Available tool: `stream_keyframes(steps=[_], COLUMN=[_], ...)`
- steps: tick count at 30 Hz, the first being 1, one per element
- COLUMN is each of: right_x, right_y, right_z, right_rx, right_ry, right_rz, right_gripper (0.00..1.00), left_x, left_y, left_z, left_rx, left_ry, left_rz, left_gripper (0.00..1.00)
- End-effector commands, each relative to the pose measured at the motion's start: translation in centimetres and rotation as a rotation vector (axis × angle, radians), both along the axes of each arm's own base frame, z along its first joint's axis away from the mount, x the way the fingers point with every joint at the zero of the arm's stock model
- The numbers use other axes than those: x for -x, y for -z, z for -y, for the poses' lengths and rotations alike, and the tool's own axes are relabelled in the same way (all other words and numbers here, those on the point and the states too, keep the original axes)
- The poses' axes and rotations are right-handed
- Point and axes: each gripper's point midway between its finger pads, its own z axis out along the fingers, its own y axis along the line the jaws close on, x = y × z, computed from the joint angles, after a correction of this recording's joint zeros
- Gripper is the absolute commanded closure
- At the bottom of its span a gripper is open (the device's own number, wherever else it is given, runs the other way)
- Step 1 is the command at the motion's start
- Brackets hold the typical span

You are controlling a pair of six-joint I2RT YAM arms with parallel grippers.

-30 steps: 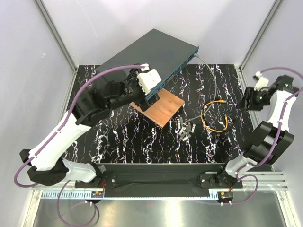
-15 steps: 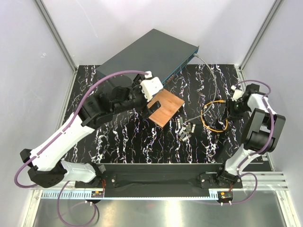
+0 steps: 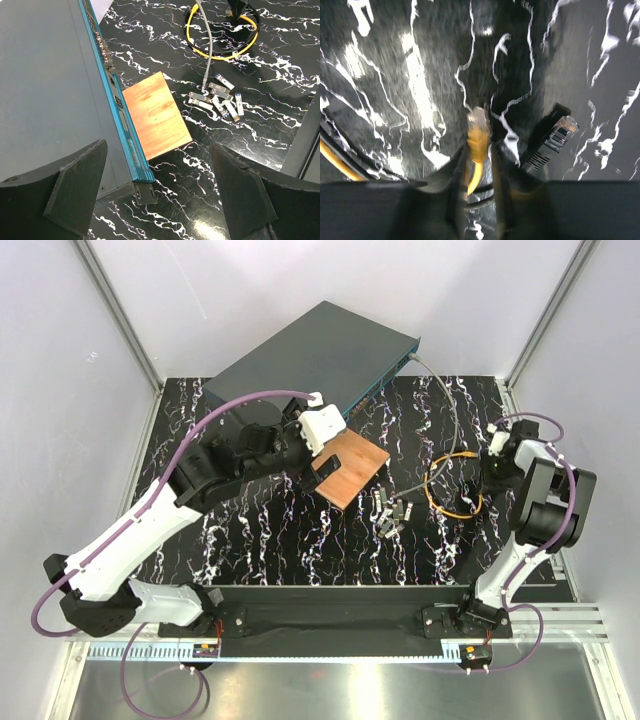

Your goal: Insert the plug into the switch port

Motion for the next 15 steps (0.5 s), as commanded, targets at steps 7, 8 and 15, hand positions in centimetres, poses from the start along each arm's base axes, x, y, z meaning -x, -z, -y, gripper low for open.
stream_keyframes(steps=[7, 8, 15], right_x=[-3.8, -4.1, -5.3], right_y=[-6.3, -7.8, -17.7], right_z=[0.4, 0.5, 0.7], right_rx=[0.06, 0.073, 0.236], right_ry=[-0.044, -0.047, -0.176], right_rz=[0.196, 0.237, 0.526], right_gripper=[1.0, 1.0, 1.0], left_x=[-0.7, -0.6, -0.4], left_y=[-2.4, -2.4, -2.6], left_z=[0.3, 0.3, 0.0], left_rx=[0.055, 0.056, 0.071], left_ry=[-0.026, -0.028, -0.04], left_rz=[0.044, 0.04, 0.033], left_gripper=[0.1, 0.1, 0.1])
